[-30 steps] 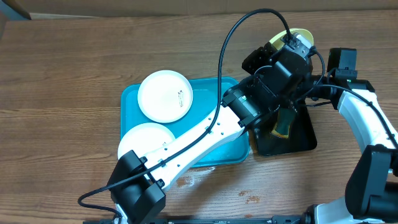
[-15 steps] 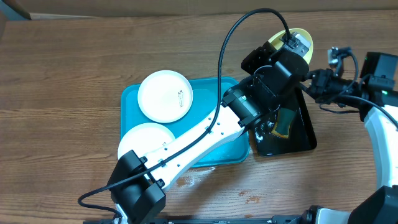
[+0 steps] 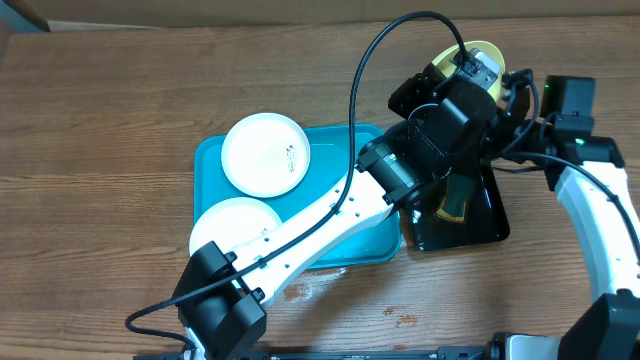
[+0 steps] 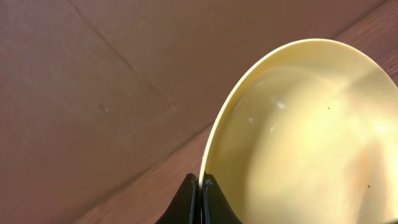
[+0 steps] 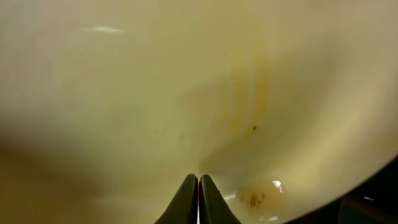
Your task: Clean dirty plates on tray and stack at the side
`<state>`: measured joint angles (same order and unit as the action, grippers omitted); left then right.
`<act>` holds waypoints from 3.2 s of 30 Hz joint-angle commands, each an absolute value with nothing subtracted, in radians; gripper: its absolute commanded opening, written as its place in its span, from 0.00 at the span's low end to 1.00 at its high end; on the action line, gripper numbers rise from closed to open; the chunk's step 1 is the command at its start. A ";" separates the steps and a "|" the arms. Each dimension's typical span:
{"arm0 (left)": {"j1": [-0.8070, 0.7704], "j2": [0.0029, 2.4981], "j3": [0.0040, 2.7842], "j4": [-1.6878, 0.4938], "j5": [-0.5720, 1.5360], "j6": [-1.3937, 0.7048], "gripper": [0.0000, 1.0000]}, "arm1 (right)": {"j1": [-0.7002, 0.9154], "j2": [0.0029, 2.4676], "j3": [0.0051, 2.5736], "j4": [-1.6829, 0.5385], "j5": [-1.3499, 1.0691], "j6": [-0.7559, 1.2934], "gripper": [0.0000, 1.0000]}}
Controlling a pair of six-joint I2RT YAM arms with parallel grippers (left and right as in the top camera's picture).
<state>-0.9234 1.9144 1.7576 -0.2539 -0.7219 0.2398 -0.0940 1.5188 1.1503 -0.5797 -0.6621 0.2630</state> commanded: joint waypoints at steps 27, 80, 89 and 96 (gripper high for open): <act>-0.943 1.909 1.787 -0.228 -0.740 0.248 0.04 | -0.059 1.562 1.143 -0.529 -0.537 0.323 0.06; -0.868 1.901 1.789 -0.401 -0.808 0.050 0.04 | -0.247 1.548 1.184 -0.837 -0.329 0.298 0.74; -0.645 1.763 1.812 -0.649 -0.225 -0.235 0.04 | -0.237 1.558 1.089 -0.775 -0.086 0.288 0.58; -0.295 1.650 1.812 -0.781 0.170 -0.320 0.04 | -0.239 1.571 1.000 -0.730 -0.042 0.378 0.16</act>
<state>-0.4026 1.7149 1.7752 -0.7532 -0.0643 -0.2405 -0.2417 1.5646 1.0187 -0.7414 -0.0910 0.3309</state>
